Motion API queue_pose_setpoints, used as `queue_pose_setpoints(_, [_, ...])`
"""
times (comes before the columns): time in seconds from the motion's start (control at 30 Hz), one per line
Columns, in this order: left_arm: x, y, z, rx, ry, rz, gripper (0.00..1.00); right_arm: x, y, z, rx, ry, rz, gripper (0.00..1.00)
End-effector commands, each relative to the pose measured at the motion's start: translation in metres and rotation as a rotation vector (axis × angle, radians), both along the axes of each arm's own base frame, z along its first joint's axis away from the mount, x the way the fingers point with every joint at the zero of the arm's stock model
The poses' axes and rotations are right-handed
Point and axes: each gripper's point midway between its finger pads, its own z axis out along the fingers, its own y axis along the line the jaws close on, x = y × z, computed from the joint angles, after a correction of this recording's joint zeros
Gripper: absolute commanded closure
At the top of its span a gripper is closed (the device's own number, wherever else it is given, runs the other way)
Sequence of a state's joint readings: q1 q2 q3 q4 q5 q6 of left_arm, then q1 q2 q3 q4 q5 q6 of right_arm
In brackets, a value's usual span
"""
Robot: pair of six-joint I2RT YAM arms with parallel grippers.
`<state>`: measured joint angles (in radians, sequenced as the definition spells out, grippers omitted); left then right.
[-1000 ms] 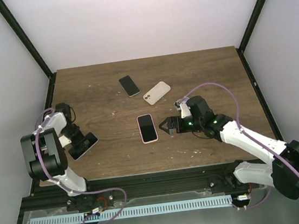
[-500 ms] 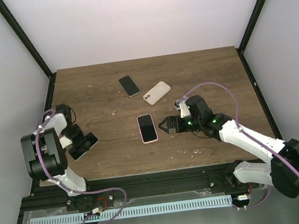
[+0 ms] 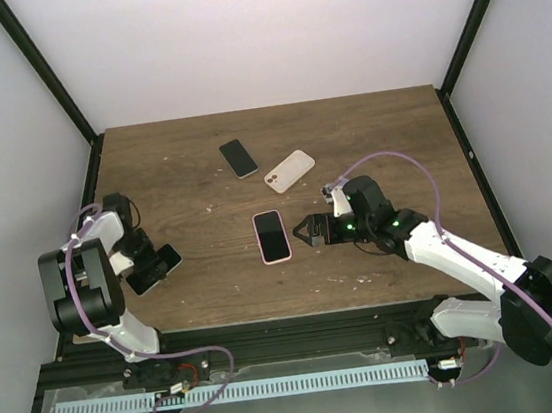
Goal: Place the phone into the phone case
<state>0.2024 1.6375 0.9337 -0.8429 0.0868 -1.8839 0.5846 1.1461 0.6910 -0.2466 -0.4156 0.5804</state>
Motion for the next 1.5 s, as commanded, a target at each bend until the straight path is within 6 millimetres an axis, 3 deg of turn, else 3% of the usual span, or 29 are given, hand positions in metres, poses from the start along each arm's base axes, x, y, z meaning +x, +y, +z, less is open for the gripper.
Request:
queue_pose_setpoints(0.0, [-0.008,0.002,-0.006,0.011,0.032,-0.030,0.03,0.006,-0.001,0.015,0.009,-0.043,-0.014,0.00])
queue_pose_setpoints(0.2, [0.002,0.011,0.010,0.063,-0.015,-0.071,0.00,0.006,-0.001,0.014,0.011,-0.042,-0.014,0.00])
queue_pose_setpoints(0.53, [-0.003,0.013,0.009,0.065,-0.012,-0.115,0.00,0.005,0.000,0.012,0.014,-0.036,-0.012,0.00])
queue_pose_setpoints(0.8, [-0.009,0.012,0.019,0.056,0.005,-0.136,0.01,0.006,0.002,0.011,0.023,-0.035,-0.006,0.00])
queue_pose_setpoints(1.13, [-0.009,0.009,0.004,0.031,0.014,-0.124,0.00,0.010,0.006,0.016,0.021,-0.041,0.004,0.00])
queue_pose_setpoints(1.47, [-0.014,0.002,-0.023,-0.006,0.025,-0.121,0.03,0.007,0.003,0.003,0.012,-0.014,-0.007,0.00])
